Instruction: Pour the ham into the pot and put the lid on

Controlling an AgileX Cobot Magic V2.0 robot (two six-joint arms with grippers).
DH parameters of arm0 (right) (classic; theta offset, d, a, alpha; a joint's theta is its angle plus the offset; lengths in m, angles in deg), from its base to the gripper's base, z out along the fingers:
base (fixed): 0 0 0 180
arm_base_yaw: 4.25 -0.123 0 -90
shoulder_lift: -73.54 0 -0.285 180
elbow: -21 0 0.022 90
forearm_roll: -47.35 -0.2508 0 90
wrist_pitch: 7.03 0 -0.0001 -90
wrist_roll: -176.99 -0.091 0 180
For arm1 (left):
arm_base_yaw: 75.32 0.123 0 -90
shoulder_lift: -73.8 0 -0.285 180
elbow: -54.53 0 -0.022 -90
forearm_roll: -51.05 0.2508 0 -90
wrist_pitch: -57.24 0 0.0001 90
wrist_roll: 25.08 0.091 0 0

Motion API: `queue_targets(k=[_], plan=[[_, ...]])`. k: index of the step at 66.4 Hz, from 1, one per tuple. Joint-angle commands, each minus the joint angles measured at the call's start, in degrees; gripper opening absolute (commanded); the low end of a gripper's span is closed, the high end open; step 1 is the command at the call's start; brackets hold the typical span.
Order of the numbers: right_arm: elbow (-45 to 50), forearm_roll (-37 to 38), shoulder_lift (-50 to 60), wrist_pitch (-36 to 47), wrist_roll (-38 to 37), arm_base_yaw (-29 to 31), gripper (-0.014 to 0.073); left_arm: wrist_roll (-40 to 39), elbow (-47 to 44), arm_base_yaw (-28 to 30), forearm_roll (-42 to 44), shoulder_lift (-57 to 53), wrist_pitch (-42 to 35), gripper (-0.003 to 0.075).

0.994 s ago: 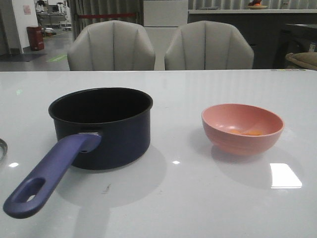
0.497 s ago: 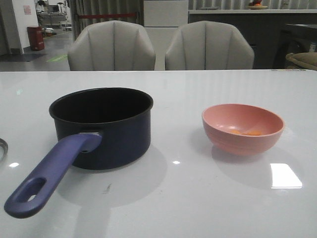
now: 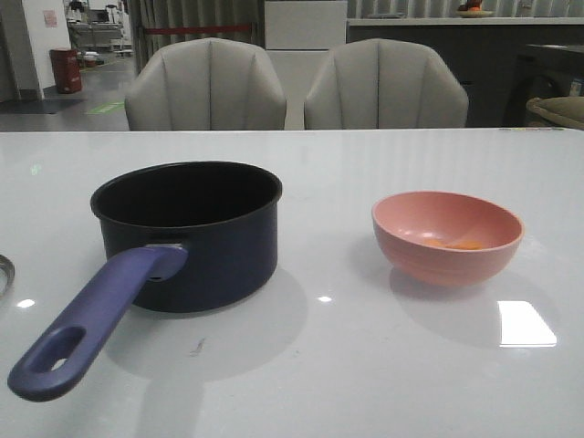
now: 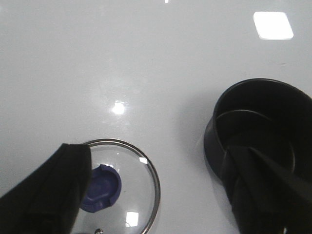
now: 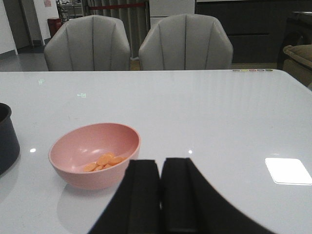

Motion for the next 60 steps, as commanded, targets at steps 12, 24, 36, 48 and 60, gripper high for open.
queue_targets(k=[12,24,36,48,60], plan=[[-0.3,0.7,1.1,4.6,0.1,0.0,0.0142,0.1,-12.1,-0.4,-2.8,-20.6,-10.4,0.0572],[-0.3,0.7,1.0,4.6,0.1,0.0,0.0142,0.1,-20.1,-1.4,-2.8,-32.6,-14.4,0.0572],[-0.3,0.7,1.0,4.6,0.1,0.0,0.0142,0.1,-27.2,-4.5,-1.4,-42.5,-18.9,0.0572],[-0.3,0.7,1.0,4.6,0.1,0.0,0.0142,0.1,-32.1,-4.7,-0.7,-47.7,-23.7,0.0572],[-0.3,0.7,1.0,4.6,0.1,0.0,0.0142,0.1,-32.3,-6.5,-1.3,-47.8,-23.6,0.0572]])
